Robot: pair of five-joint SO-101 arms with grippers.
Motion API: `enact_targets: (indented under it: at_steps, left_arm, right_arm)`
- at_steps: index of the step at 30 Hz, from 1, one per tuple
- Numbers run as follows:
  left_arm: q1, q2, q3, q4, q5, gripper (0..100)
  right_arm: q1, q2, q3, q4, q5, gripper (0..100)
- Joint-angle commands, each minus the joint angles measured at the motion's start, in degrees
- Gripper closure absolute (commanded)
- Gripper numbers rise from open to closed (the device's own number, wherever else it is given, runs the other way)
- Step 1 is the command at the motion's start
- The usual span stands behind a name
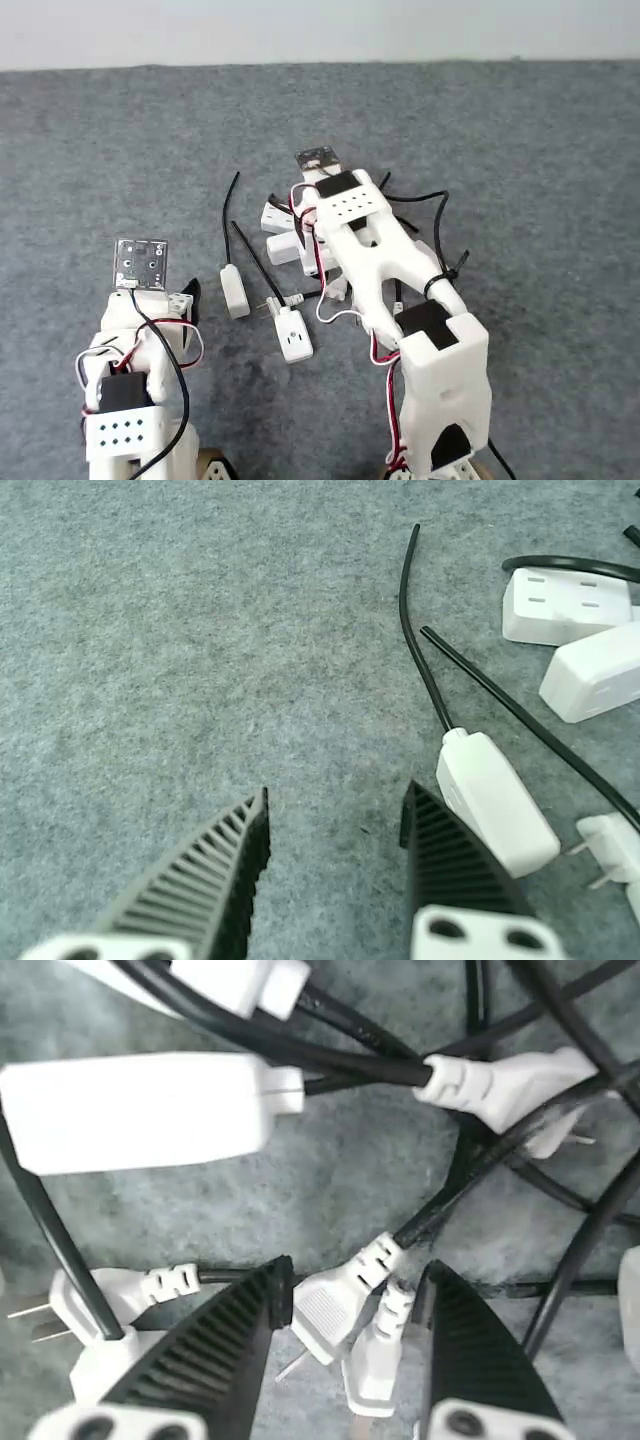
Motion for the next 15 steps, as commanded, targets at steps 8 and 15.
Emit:
enact_targets:
  at_steps: [8,15]
  left_arm:
    - [0.1,0.0,-2.9,-1.8,-0.5,80]
    - [0.1,-0.1,-2.9,-1.8,-0.5,80]
  right_arm:
    - [-3.9,-1.0,-8.5,2.3,-21.8,79.4]
    - [-5.0,-0.7,-8.7,1.8,-22.9,79.2]
